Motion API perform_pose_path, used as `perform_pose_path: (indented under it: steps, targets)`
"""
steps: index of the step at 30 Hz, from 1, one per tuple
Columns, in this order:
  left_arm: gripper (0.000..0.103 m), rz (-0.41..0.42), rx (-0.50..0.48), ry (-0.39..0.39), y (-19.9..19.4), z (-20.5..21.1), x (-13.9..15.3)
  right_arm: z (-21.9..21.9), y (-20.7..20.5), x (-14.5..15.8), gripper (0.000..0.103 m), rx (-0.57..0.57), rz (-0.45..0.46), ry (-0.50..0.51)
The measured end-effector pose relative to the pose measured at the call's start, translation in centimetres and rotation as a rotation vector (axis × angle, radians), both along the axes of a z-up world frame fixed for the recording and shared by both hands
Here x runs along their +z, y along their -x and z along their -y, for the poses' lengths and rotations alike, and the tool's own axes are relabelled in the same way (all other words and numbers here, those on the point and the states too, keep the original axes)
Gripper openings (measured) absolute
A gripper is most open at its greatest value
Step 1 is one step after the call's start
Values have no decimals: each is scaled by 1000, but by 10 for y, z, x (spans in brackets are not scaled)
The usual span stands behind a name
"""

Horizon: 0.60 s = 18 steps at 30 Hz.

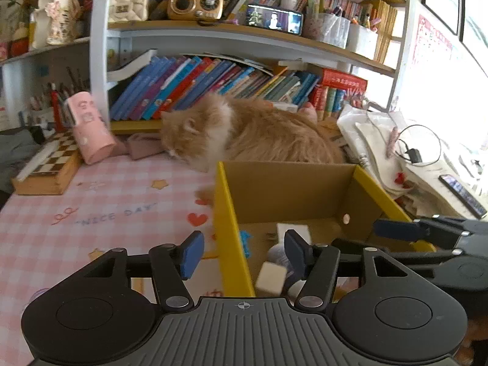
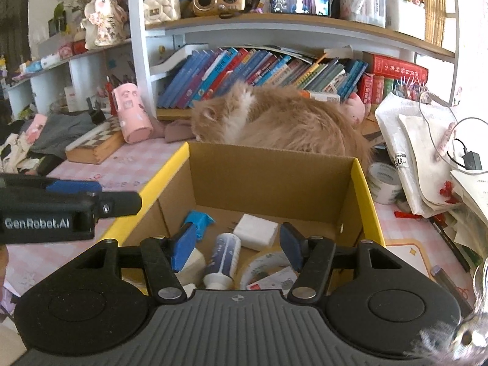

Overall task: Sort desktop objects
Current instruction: 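Lower both held items into the yellow box and open both tools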

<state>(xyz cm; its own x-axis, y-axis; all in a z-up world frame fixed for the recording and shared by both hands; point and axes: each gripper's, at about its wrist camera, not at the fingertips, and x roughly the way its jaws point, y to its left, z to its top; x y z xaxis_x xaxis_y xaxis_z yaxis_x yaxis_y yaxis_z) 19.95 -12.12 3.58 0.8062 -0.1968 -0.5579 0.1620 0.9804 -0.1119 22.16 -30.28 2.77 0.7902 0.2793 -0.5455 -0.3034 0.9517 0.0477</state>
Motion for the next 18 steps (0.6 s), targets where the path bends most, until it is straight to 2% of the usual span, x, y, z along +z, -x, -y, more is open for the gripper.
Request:
perform_pose_path:
  steps: [8, 13, 18]
  targets:
    - [77, 9, 67, -8, 26, -23, 2, -13, 16, 7, 58, 21, 15, -8]
    - [82, 27, 128, -3, 37, -45, 6, -20, 27, 11, 59, 11, 27, -16]
    - [88, 54, 217, -33, 52, -65, 6, -30, 40, 12, 60, -18, 27, -32]
